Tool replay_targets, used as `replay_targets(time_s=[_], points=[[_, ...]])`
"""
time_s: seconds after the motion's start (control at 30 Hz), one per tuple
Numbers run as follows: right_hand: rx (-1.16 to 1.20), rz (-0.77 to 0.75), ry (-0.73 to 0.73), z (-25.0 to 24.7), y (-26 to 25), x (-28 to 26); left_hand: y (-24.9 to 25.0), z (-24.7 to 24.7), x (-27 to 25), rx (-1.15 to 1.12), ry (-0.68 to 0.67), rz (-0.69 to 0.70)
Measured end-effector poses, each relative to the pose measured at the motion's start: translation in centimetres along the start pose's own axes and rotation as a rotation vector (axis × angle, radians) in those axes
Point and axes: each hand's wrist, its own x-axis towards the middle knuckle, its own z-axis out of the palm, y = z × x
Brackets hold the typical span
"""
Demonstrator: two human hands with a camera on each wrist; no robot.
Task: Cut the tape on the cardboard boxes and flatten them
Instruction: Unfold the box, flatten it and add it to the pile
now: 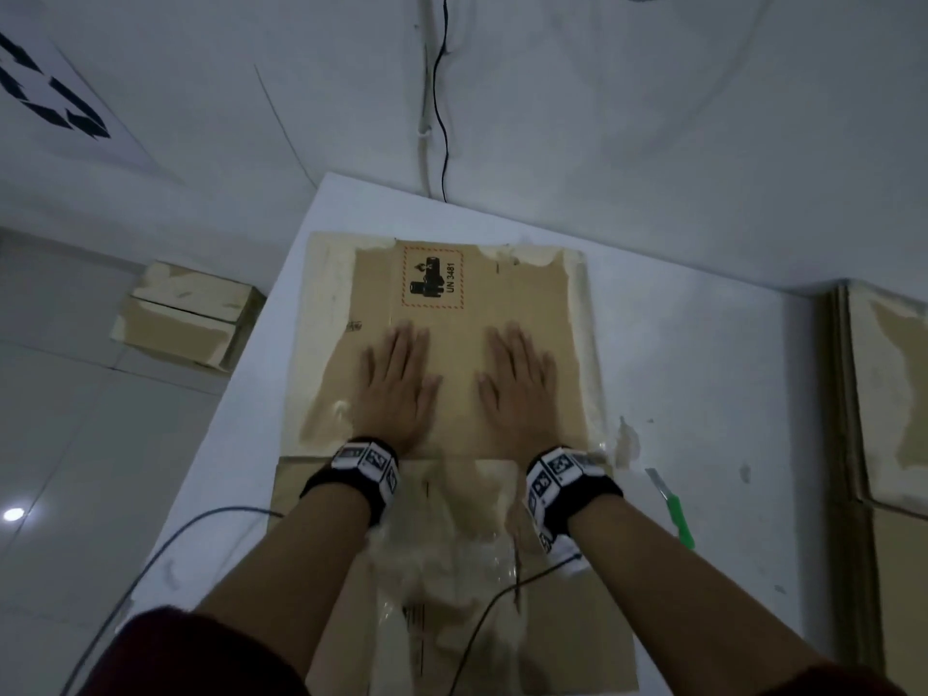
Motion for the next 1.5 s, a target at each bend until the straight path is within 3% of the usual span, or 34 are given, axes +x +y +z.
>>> replay_targets(time_s=[0.17, 0.33, 0.53, 0.67, 0.77, 0.93, 1.2, 1.27, 1.37, 1.43, 1.5], points=[[0.02, -0.005, 0.005, -0.6, 0.6, 8.2, -2.1, -1.4, 7.9, -0.002, 0.024, -0.037], [-0.021, 0.01, 0.033, -0.1, 0.8, 9.6, -2.7, -1.1, 9.3, 0.034, 0.027, -0.054], [0.069, -0.024, -0.179, -1.7, 2.0, 10.4, -2.5, -2.1, 9.7, -0.004, -0.049, -0.064], [0.123, -0.013, -0.117, -2.6, 3.0, 6.3, -2.6, -2.2, 6.5, -0.074, -0.063, -0.091], [0.074, 0.1, -0.034, -2.8, 4.1, -0.3, -2.9, -1.5, 0.6, -0.063, -0.003, -0.177], [-0.063, 0.315, -0.029, -1.7, 5.7, -8.3, -3.6, -0.4, -8.1, 0.023, 0.079, -0.383], [0.04, 0.283, -0.036, -1.5, 6.5, -8.6, -3.9, -0.9, -8.4, -0.006, 0.066, -0.405], [0.157, 0.286, -0.01, -2.5, 6.5, -8.7, -3.5, -2.0, -8.7, -0.068, 0.086, -0.567], [0.375, 0.496, 0.123, -3.8, 6.1, -9.4, -2.0, -4.4, -9.2, -0.195, 0.118, -0.896], [0.432, 0.664, 0.16, -3.7, 6.1, -9.8, -2.4, -5.2, -9.5, -0.289, 0.095, -0.897], [0.491, 0.716, 0.187, -3.9, 6.4, -10.0, -3.7, -5.9, -9.7, -0.426, 0.004, -0.848]])
